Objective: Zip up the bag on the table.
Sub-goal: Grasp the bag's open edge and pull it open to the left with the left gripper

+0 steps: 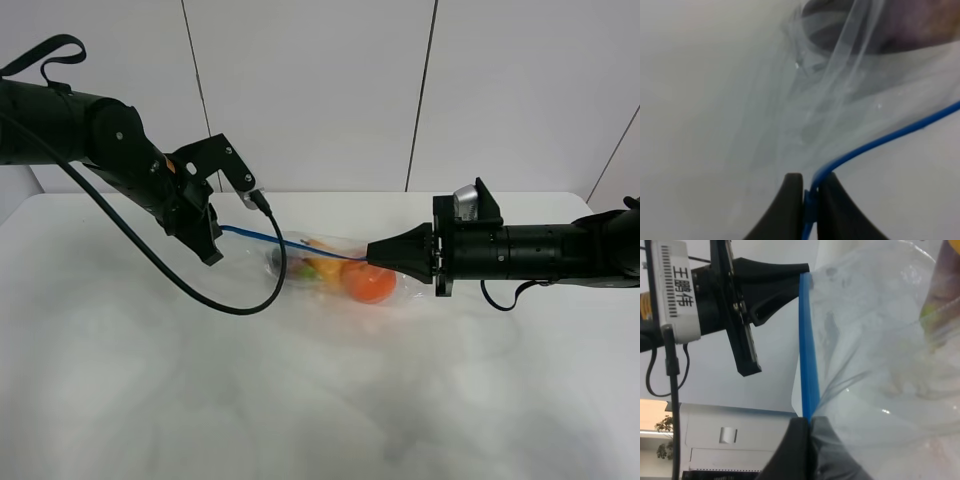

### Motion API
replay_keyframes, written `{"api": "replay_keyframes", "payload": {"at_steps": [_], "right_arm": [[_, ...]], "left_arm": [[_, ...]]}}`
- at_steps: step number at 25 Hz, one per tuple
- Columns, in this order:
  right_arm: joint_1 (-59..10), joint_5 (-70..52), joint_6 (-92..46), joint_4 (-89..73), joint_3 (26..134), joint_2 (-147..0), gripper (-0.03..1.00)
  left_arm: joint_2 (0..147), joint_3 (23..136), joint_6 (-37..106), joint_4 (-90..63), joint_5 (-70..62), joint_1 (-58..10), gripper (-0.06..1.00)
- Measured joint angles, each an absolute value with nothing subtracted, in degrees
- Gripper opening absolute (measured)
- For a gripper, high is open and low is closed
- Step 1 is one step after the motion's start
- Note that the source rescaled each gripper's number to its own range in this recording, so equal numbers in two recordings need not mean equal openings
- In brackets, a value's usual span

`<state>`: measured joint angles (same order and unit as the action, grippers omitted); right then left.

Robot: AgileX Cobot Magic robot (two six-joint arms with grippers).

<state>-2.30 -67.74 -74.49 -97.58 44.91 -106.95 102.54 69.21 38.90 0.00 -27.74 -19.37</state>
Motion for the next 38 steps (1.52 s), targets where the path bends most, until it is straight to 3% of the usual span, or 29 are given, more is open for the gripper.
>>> {"api": "replay_keyframes", "payload": {"at_steps": [32,34,38], "right_arm": [[-2.3,-67.9,-74.5,-97.4,44.9,-107.0,0.00],[-2.3,-67.9,-74.5,-97.1,44.9,-107.0,0.00],[-2.3,-67.9,-74.5,-96.3,44.9,-107.0,0.00]], "left_arm": [[102.5,69.2,34.4,4.5,-28.8,-18.0,0.01],[102.5,69.2,33.3,4.6,-28.8,-18.0,0.08],[102.5,69.2,29.8,6.1,-28.8,-17.3,0.43]]}}
